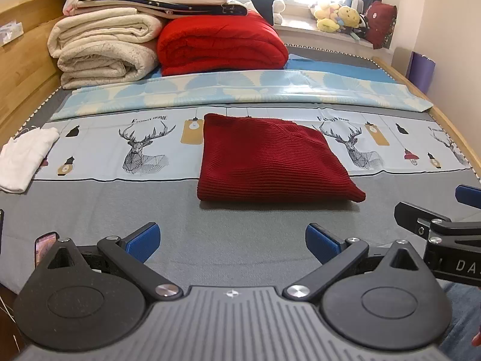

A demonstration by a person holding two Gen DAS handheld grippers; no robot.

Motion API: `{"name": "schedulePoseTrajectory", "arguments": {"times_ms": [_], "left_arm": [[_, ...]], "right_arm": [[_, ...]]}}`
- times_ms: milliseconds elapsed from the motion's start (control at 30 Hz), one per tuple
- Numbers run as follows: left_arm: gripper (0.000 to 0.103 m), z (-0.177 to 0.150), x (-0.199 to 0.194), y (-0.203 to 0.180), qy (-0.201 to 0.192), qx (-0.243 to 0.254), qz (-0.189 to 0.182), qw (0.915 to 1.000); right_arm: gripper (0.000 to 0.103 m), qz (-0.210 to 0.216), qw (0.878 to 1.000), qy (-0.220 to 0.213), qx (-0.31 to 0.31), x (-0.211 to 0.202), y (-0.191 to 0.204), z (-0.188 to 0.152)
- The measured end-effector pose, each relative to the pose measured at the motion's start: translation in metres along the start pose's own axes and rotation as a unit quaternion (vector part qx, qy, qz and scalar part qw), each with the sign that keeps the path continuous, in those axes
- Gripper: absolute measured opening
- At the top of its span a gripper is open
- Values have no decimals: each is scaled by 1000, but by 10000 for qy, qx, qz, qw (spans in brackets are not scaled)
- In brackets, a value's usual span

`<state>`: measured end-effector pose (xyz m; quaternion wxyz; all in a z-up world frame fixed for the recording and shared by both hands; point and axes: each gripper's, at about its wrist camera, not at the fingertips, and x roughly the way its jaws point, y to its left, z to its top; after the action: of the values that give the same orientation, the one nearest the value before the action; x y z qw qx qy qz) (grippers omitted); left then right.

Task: Fold small clothes

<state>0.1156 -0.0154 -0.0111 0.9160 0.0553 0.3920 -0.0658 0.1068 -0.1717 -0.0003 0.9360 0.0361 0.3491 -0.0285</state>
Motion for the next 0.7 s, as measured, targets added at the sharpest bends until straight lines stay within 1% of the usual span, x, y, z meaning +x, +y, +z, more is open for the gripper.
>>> {"name": "schedulePoseTrajectory", "arguments": {"times_ms": [700], "left_arm": [[103, -2, 2, 1, 20, 23, 24, 10000]], "right_arm": [[102, 19, 10000, 60, 45, 5, 0, -2]]}}
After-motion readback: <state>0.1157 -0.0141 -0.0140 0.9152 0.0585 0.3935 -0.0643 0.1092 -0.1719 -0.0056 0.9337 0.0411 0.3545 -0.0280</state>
